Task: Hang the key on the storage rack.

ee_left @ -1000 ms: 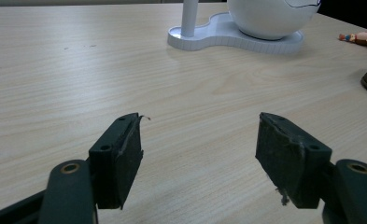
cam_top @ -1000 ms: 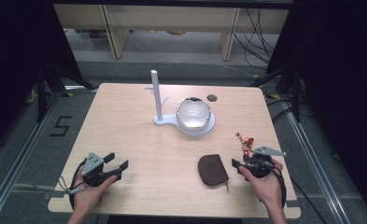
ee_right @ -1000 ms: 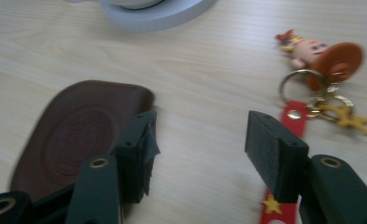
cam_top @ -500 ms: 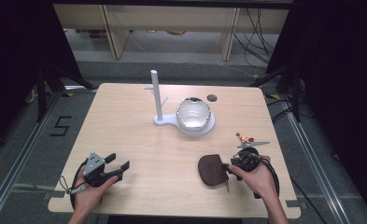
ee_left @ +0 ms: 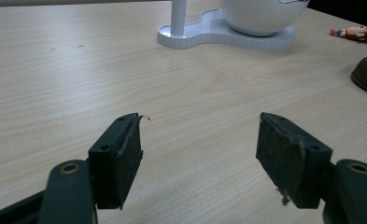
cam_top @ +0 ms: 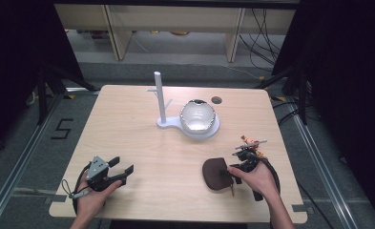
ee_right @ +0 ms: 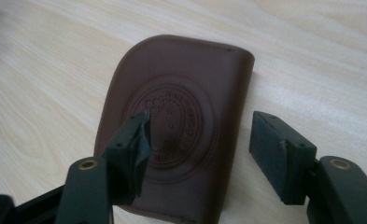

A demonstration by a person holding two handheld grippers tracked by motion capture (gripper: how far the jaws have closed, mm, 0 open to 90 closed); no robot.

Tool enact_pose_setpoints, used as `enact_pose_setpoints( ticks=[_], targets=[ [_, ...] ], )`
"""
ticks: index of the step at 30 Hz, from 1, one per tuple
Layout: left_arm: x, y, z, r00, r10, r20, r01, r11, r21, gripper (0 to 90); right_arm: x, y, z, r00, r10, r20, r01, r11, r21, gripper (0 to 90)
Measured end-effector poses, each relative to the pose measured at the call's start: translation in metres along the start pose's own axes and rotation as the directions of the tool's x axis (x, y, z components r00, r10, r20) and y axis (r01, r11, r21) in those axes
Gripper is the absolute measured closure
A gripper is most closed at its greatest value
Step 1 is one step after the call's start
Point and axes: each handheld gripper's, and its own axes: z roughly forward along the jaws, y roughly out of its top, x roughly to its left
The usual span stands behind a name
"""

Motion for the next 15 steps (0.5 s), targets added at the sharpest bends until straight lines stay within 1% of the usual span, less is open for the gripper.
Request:
enact_pose_setpoints(
  ticks=[1, 2, 3, 4, 5, 6, 7, 8, 9, 10, 11, 12, 13, 14, 15],
  targets=[
    [0.000, 0.000, 0.000, 1.0000, -0.001, 0.001, 0.001, 1.0000, 0.000, 30.2, -0.001, 0.001, 0.002, 1.0000, 0.006, -0.008, -0.006, 1.000, 0.012, 38.9],
    [-0.001, 0.000, 0.000, 1.0000, -0.001, -0.003, 0.001, 1.0000, 0.008, 30.2, -0.001, 0.001, 0.003, 1.0000, 0.005, -0.008, -0.005, 1.000, 0.009, 38.7],
    [-0.001, 0.000, 0.000, 1.0000, -0.005, -0.001, 0.005, 1.0000, 0.008, 30.2, -0.001, 0.002, 0.004, 0.9999, 0.009, -0.012, -0.009, 1.000, 0.027, 38.6],
    [-0.001, -0.001, 0.000, 1.0000, -0.004, -0.001, 0.004, 1.0000, 0.009, 30.2, -0.003, 0.004, 0.007, 0.9999, 0.001, -0.013, -0.001, 0.999, 0.043, 38.4],
    [-0.001, -0.001, 0.000, 1.0000, -0.004, -0.001, 0.004, 1.0000, 0.009, 30.2, -0.003, 0.004, 0.007, 0.9999, 0.001, -0.013, -0.001, 0.999, 0.043, 38.4],
    [0.000, 0.000, 0.000, 1.0000, -0.003, -0.001, 0.003, 1.0000, 0.009, 30.2, -0.002, 0.005, 0.008, 0.9996, 0.019, -0.021, -0.018, 0.998, 0.058, 38.1],
    [0.000, -0.001, 0.000, 1.0000, -0.004, -0.001, 0.004, 1.0000, 0.008, 30.2, 0.000, 0.006, 0.008, 0.9983, 0.047, -0.034, -0.045, 0.996, 0.075, 37.5],
    [0.000, -0.001, 0.000, 1.0000, -0.003, -0.001, 0.003, 1.0000, 0.009, 30.2, -0.003, 0.008, 0.010, 0.9998, 0.013, -0.015, -0.012, 0.998, 0.064, 37.3],
    [0.000, -0.001, -0.001, 1.0000, -0.003, -0.004, 0.003, 0.9999, 0.012, 30.2, -0.003, 0.008, 0.010, 0.9998, 0.013, -0.015, -0.012, 0.998, 0.064, 37.3],
    [0.001, -0.001, 0.001, 1.0000, -0.007, 0.005, 0.007, 1.0000, 0.003, 30.2, 0.000, 0.009, 0.010, 0.9982, 0.054, -0.028, -0.051, 0.994, 0.093, 37.1],
    [0.001, -0.001, 0.000, 1.0000, -0.005, 0.005, 0.005, 1.0000, 0.006, 30.2, 0.000, 0.010, 0.011, 0.9980, 0.056, -0.028, -0.053, 0.995, 0.087, 36.9],
    [0.001, -0.001, 0.001, 1.0000, -0.004, 0.005, 0.004, 1.0000, 0.006, 30.2, -0.005, 0.011, 0.012, 0.9993, 0.015, -0.034, -0.012, 0.996, 0.092, 36.8],
    [0.001, -0.001, 0.001, 1.0000, -0.004, 0.005, 0.004, 1.0000, 0.006, 30.2, -0.005, 0.011, 0.012, 0.9990, 0.018, -0.041, -0.015, 0.996, 0.092, 36.7],
    [0.001, -0.001, 0.001, 1.0000, -0.004, 0.005, 0.004, 1.0000, 0.006, 30.2, -0.002, 0.011, 0.012, 0.9956, 0.075, -0.057, -0.068, 0.991, 0.117, 36.6],
    [0.000, -0.001, 0.000, 1.0000, -0.007, 0.004, 0.007, 1.0000, 0.006, 30.2, -0.002, 0.011, 0.012, 0.9956, 0.075, -0.057, -0.068, 0.991, 0.117, 36.6]
  ],
)
